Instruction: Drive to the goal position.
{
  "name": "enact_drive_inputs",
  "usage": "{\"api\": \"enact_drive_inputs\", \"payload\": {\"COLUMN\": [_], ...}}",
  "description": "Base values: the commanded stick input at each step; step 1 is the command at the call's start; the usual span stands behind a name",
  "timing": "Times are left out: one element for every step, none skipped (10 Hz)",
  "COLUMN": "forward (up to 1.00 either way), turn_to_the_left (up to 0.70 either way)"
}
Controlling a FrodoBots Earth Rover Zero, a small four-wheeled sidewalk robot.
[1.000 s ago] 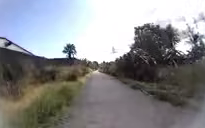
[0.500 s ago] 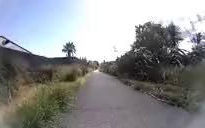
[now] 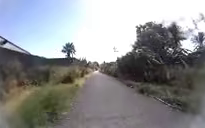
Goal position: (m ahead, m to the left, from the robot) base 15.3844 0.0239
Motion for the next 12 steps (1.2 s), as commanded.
{"api": "enact_drive_inputs", "payload": {"forward": [0.7,0.7,0.7,0.7,0.7,0.7,0.7,0.7,0.7,0.7,0.7,0.7], "turn_to_the_left": [0.0,0.0,0.0,0.0,0.0,0.0,0.0,0.0,0.0,0.0,0.0,0.0]}}
